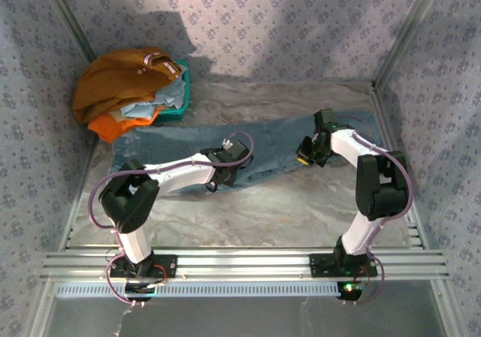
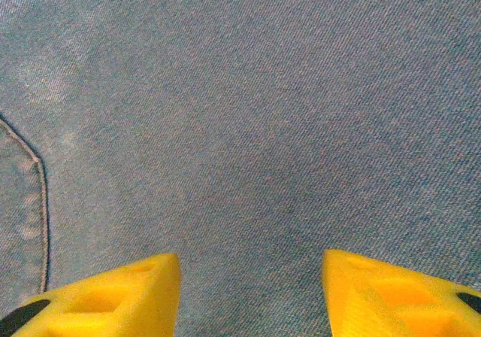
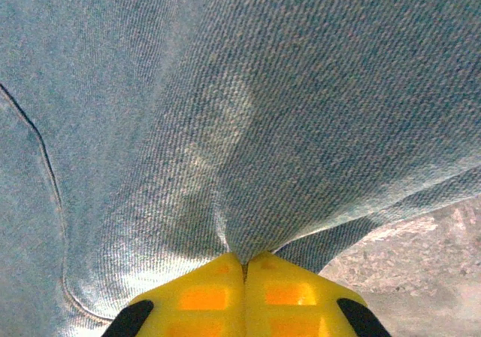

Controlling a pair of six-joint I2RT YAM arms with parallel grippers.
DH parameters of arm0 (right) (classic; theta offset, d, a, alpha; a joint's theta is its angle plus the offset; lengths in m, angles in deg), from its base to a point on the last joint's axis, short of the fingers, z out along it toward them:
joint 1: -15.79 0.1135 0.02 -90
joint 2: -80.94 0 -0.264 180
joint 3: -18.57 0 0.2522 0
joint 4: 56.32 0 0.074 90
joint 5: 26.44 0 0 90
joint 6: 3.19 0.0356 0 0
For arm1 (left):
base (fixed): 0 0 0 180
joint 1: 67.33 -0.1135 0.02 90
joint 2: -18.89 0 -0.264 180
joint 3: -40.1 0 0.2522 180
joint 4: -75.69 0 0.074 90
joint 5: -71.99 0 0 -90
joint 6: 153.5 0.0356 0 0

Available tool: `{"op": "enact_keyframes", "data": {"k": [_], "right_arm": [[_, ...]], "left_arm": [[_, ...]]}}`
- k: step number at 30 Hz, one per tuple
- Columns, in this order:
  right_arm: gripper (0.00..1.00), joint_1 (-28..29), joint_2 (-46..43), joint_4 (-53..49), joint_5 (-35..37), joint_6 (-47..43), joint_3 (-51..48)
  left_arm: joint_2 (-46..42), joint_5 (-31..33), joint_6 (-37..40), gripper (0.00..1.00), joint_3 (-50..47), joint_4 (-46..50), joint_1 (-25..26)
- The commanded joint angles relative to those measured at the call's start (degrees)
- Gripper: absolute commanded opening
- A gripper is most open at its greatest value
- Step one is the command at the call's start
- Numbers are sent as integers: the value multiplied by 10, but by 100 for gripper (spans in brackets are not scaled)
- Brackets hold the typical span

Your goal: Fold and stack the trousers

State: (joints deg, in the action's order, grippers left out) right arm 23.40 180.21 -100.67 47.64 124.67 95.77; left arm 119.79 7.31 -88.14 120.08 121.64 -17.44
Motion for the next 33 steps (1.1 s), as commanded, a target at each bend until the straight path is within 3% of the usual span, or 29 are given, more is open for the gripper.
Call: {"op": "enact_keyframes", "data": {"k": [1,4,7,11,21,26,33], "right_arm": [[4,-8,8,-14,10,-13,-8],[6,-17,10,-4,14,-7,-4],[18,-17,19,-5,12,-7,9],[27,-11,29,-8,12,-10,16],[30,-12,55,-3,13,-4,21],[11,-9,59,0,12,1,27],[12,-7,28,-23,19,-8,37]], "left_arm": [[-15,6,-4,52,5,8,1],[-14,5,-5,52,8,9,1],[-13,3,-5,53,9,9,1],[-6,-1,-7,53,11,9,1],[-3,-3,-8,53,8,4,1],[-5,-2,-10,53,4,5,1],[-3,-2,-13,53,-1,1,2]]}}
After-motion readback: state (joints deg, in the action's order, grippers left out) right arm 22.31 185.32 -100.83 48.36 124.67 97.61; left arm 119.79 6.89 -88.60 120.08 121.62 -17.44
